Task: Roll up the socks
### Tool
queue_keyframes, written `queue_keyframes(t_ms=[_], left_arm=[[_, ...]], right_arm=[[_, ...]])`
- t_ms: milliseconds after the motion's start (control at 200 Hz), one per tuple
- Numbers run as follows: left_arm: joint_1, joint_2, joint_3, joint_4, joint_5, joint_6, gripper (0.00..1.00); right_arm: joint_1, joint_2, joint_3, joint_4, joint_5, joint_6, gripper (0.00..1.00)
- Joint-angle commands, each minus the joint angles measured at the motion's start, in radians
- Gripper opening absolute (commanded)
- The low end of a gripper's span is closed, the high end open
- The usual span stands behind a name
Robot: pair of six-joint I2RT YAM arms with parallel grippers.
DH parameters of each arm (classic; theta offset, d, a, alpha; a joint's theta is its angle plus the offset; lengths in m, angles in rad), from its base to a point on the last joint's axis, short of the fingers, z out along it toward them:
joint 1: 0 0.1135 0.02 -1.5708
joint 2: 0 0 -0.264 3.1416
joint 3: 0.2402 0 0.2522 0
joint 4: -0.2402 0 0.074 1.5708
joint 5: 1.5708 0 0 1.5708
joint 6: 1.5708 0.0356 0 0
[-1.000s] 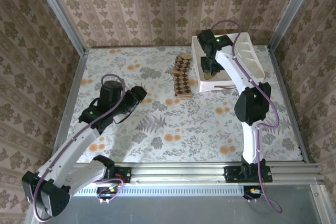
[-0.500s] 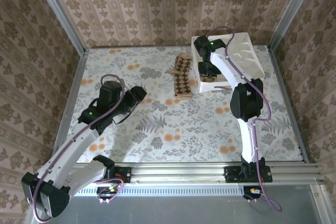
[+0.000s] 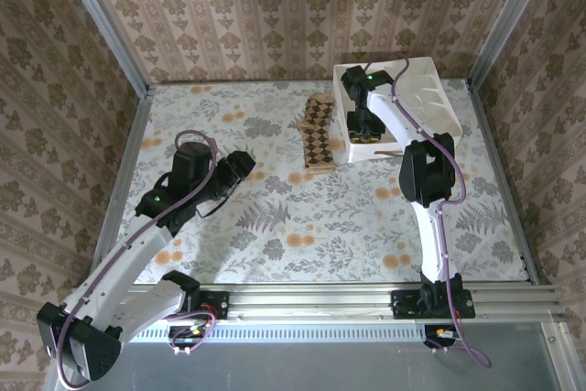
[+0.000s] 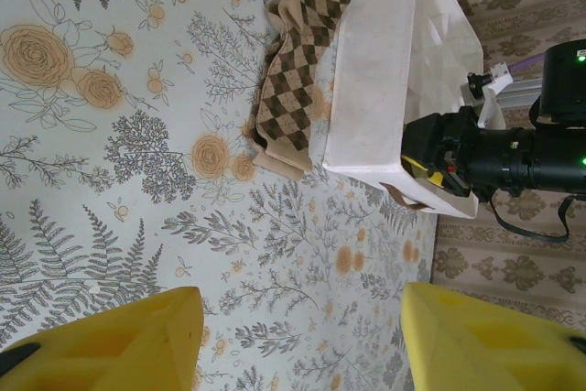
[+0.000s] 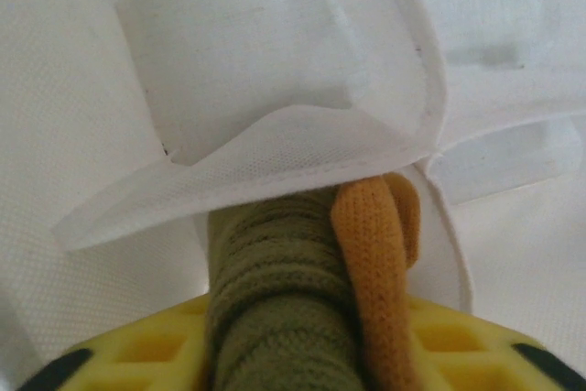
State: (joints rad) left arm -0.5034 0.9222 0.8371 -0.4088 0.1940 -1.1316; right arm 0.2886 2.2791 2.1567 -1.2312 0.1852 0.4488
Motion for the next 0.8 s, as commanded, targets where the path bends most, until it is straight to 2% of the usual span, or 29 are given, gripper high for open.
queue_keyframes(t_ms=[0, 85, 270, 330, 570, 795], left_arm=[[0.002, -0.017, -0.007, 0.002, 0.002, -0.002, 0.59], [0.003, -0.014, -0.005, 0.006, 0.005, -0.001, 0.59], [0.004, -0.003, -0.003, 0.016, 0.012, 0.000, 0.59], [0.005, 0.001, -0.004, 0.020, 0.015, -0.001, 0.59], [0.007, 0.015, -0.002, 0.030, 0.027, 0.001, 0.59], [0.004, 0.075, -0.005, 0.074, 0.068, -0.027, 0.58]], right_arm=[[-0.005, -0.053, 0.038, -0.021, -0.017, 0.005, 0.52], [-0.011, -0.081, 0.039, -0.024, -0.013, 0.000, 0.58], [-0.021, -0.129, 0.029, -0.011, -0.004, -0.015, 0.58], [-0.022, -0.140, 0.006, 0.015, -0.017, -0.020, 0.52], [-0.035, -0.104, -0.088, 0.092, -0.098, 0.005, 0.14], [-0.046, -0.094, -0.165, 0.137, -0.130, 0.013, 0.14]])
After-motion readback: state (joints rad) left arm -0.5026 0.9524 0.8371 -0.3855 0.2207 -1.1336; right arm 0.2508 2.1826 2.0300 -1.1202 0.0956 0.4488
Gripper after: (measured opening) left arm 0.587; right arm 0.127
